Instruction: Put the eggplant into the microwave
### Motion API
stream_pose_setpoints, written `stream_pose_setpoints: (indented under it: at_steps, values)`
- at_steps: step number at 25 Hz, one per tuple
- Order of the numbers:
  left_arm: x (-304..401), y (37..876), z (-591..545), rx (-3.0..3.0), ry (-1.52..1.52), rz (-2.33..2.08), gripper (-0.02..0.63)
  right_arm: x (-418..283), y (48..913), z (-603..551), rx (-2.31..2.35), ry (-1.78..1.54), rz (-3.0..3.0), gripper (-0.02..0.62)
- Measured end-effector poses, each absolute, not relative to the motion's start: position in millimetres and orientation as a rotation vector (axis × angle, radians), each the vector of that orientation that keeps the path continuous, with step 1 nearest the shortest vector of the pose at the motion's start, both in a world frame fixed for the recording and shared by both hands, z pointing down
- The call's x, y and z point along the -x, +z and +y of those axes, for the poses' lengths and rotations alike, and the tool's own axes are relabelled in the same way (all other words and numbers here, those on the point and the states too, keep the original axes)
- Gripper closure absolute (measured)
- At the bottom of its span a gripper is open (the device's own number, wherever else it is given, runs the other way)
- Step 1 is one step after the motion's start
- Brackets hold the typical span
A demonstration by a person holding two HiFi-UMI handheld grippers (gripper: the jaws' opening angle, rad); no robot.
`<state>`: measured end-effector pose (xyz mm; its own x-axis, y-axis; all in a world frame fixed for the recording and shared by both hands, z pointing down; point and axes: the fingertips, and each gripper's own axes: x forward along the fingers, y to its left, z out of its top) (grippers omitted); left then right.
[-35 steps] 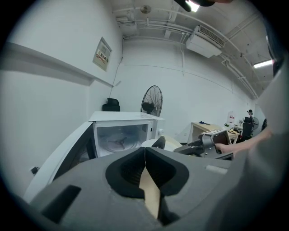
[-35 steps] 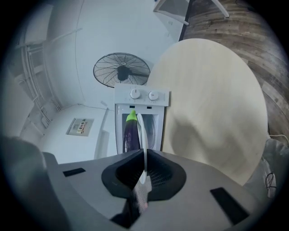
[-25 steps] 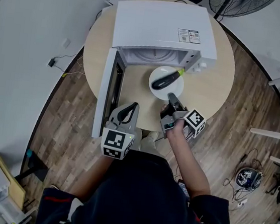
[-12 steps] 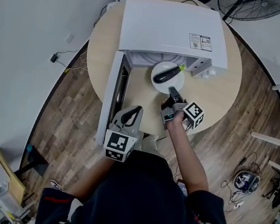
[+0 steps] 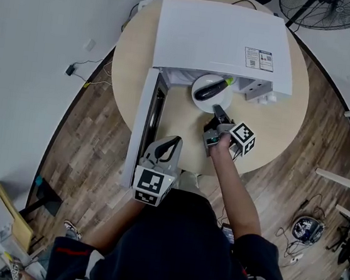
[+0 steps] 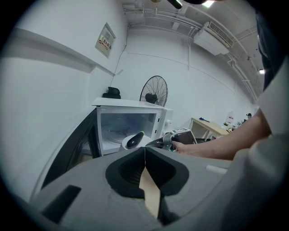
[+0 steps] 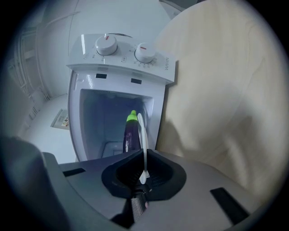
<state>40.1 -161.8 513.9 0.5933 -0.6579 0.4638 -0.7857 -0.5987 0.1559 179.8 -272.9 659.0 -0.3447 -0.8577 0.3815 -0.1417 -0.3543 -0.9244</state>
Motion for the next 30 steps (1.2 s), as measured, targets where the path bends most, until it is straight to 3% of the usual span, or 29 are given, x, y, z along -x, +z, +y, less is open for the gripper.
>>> stream_pose_setpoints:
  at_steps: [30]
  values:
    - [-42.1, 530.7, -183.1, -2.423, 0.520, -1.150, 0.589, -174.8, 677.1, -348.3, 1.354, -1.752, 1.276, 0.575]
